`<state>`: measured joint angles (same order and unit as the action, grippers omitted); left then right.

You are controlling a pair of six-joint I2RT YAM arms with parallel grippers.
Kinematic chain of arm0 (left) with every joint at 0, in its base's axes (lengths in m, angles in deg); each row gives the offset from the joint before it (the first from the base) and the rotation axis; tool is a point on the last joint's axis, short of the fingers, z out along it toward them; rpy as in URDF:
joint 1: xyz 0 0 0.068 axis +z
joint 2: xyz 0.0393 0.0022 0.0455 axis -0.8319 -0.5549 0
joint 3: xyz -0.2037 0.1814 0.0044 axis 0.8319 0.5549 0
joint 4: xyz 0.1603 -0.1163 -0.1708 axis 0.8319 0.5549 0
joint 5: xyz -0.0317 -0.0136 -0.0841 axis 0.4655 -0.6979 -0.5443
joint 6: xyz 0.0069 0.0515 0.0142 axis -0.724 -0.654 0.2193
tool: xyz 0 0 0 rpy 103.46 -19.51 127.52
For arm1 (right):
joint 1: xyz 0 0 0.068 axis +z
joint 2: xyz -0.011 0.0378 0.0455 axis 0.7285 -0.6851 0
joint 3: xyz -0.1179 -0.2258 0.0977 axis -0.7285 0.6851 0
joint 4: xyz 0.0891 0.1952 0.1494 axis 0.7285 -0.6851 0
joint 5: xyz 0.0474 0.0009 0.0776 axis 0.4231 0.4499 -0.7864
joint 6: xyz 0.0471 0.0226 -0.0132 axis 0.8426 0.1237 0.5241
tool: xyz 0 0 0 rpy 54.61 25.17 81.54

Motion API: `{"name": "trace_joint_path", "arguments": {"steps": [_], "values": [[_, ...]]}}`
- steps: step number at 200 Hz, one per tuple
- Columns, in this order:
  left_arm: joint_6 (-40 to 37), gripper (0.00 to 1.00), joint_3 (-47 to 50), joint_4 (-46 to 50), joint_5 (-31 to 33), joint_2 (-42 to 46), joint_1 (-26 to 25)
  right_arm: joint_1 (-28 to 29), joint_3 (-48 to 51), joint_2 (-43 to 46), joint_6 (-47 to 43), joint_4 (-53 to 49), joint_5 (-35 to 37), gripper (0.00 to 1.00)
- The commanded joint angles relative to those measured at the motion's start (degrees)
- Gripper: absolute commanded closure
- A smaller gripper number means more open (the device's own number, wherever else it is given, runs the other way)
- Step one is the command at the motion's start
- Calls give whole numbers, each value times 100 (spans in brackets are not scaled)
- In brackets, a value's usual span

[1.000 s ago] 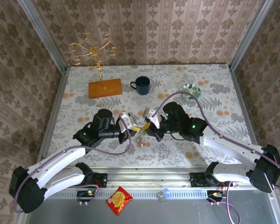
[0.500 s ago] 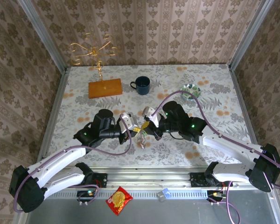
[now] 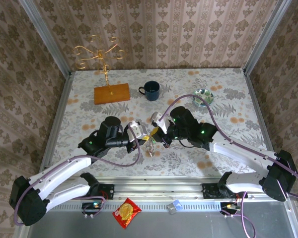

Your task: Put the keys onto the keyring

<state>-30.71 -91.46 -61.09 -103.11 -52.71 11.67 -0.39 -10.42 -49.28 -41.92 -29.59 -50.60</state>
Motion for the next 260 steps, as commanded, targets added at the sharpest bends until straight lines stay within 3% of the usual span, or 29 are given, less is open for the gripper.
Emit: {"name": "trace_joint_path", "arguments": {"steps": [1, 68, 128, 260], "values": [[-282, 100, -30, -186, -197, 198, -150, -121, -200, -54, 173, -108, 259, 100], [-438, 100, 47, -244, -101, 227, -257, -270, -155, -63, 354, -103, -94, 100], [-457, 100, 262, -508, 494, 335, -354, -368, -76, 33, 485, 3, -730, 100], [-42, 100, 946, -1872, 892, 533, -458, -437, -156, -278, 679, -31, -805, 100]]}}
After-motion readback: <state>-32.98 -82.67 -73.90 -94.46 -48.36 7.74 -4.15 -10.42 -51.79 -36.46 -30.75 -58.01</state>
